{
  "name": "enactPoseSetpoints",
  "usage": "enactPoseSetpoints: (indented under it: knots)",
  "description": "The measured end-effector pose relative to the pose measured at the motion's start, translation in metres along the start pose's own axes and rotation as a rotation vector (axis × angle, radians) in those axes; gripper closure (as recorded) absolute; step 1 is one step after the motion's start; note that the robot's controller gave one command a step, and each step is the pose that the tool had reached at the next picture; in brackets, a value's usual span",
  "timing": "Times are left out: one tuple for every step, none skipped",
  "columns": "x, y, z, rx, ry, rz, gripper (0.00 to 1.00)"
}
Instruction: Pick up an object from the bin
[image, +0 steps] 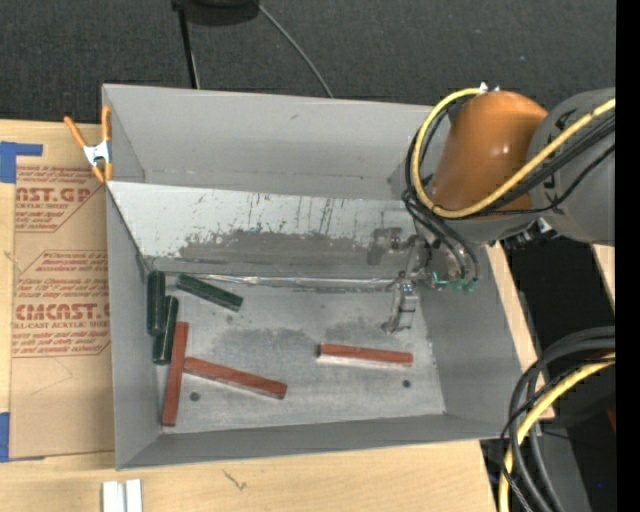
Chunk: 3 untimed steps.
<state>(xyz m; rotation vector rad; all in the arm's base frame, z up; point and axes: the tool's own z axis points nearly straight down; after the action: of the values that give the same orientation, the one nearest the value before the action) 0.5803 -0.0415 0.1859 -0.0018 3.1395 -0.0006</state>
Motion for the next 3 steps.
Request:
enactPoseSetpoints:
  knots:
    - [0.025,-0.002,0.041,0.000,-0.008,-0.041,0.00]
    - [0.026,0.021,0.116,-0.001,0.002,-0.033,1.00]
    - [0.026,0.021,0.116,-0.001,0.002,-0.033,1.00]
